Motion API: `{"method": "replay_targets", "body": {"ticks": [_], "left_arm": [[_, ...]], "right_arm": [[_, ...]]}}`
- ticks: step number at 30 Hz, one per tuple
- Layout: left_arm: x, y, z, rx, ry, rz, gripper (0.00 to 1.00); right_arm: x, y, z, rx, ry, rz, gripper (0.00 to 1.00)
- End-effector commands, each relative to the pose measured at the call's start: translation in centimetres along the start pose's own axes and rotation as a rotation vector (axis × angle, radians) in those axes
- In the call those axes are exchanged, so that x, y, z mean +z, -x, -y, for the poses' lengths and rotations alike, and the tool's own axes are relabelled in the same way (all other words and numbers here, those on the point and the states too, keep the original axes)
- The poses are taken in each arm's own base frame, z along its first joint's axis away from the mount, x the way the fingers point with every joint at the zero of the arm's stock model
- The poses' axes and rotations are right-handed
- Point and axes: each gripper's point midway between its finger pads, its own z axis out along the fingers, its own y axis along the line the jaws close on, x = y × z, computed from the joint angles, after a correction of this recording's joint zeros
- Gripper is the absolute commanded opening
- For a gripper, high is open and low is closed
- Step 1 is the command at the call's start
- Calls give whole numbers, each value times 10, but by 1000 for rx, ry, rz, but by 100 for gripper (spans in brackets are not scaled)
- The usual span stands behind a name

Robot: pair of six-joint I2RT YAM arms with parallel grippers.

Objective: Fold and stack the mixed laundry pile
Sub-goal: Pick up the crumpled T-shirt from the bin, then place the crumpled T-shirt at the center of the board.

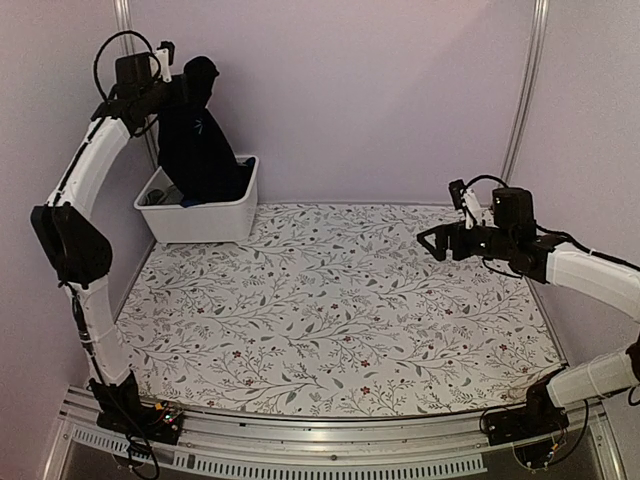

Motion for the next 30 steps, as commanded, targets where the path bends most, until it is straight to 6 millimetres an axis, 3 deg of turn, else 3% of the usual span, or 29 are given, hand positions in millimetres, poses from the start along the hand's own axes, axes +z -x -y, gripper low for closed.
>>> {"method": "replay_targets", "body": {"ticks": [1,5,8,14,17,19,24,28,30], "left_arm": [[-46,65,40,17,-95,157,0],[-93,112,83,22,-205,266,0],[-129,135,122,8,-334,322,0],[-198,166,196,-55,-603,394,0],[-227,177,215,-109,-731,420,0],[-236,177,226,-149,-821,411,0],[-222,159,236,-176,-842,339,0],[-200,141,200,-185,-584,303,0],[-199,131,183,-178,-487,312,0]], "right_arm": [[-10,10,-4,3,14,34,99],[-15,14,-7,-1,21,49,99],[-19,17,-10,-4,26,60,99],[-28,23,-14,-7,35,81,99],[-32,26,-15,-6,32,93,99],[-35,27,-14,-7,25,98,99],[-36,29,-14,-9,20,102,99],[-34,26,-16,0,39,91,99],[-33,24,-17,3,47,88,99]]}}
